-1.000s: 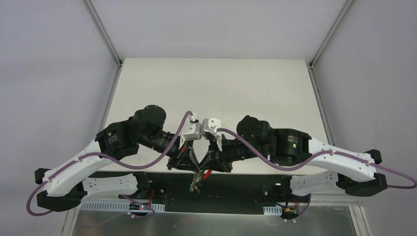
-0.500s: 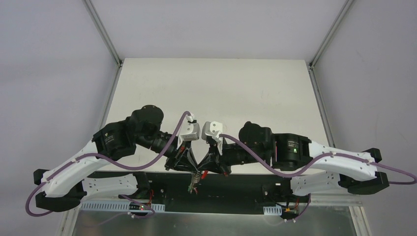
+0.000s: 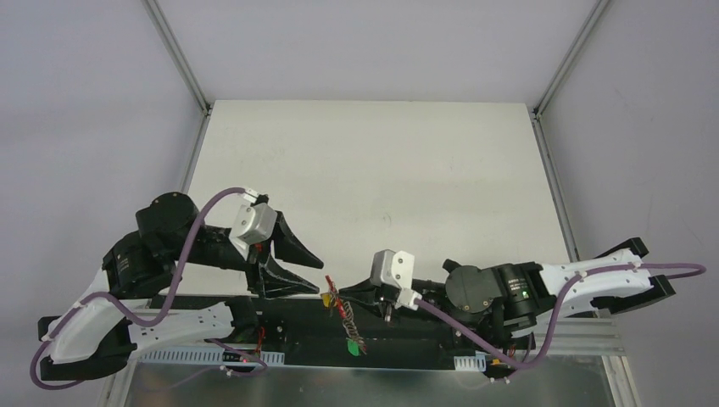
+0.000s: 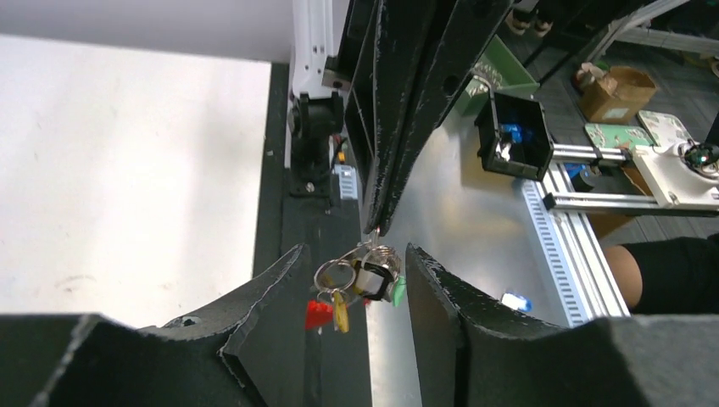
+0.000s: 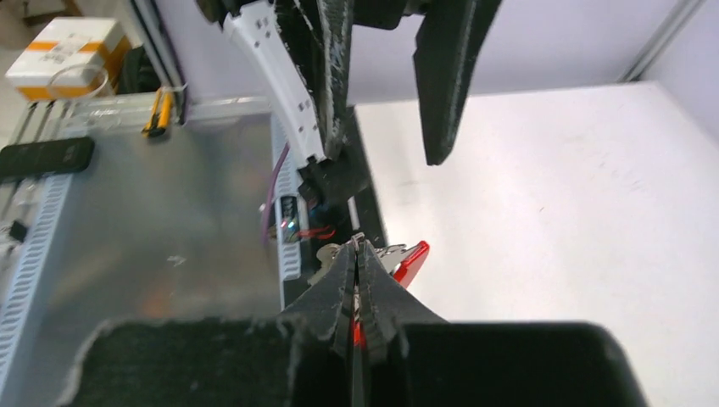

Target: Put the keys on the keyring

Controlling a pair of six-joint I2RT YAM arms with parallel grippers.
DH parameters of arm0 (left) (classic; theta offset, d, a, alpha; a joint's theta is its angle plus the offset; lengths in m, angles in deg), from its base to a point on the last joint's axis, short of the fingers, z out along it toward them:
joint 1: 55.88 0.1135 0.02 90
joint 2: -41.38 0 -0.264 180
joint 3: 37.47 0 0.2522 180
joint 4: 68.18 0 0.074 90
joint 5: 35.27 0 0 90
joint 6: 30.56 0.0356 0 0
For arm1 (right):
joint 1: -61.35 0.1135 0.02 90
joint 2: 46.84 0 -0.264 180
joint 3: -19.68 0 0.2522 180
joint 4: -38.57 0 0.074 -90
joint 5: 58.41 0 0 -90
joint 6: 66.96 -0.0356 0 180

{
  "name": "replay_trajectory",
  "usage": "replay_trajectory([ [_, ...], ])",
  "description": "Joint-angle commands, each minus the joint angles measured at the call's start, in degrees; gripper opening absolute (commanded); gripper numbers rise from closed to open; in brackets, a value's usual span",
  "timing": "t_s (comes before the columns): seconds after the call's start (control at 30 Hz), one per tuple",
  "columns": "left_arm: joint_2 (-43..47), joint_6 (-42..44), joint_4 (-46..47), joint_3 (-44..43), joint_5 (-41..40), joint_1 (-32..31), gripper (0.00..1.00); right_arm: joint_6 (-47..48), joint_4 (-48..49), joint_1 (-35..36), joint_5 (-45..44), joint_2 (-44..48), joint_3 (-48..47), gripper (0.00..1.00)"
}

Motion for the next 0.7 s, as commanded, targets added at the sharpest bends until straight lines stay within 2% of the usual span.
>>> replay_trajectory([
  [0.0,1.21,-0.62,6.23,-1.41,-1.81,0.03,0.44,10.83,20.56,2.66,-10.41,3.69,4.13,0.0],
  [0.33,3.25,-3.25,12.06,0.86,-1.54,0.04,0.46,23.37,46.94,3.22,-7.04,5.85,11.56,0.0],
  [0.53,3.98,-3.19,13.05,0.86,-2.68,0.04,0.47,26.81,55.12,2.72,-6.05,1.43,9.18,0.0],
  [0.67,5.11,-3.09,13.45,0.71,-4.18,0.04,0.47,25.98,57.58,-0.22,-4.98,-2.09,6.54,0.0],
])
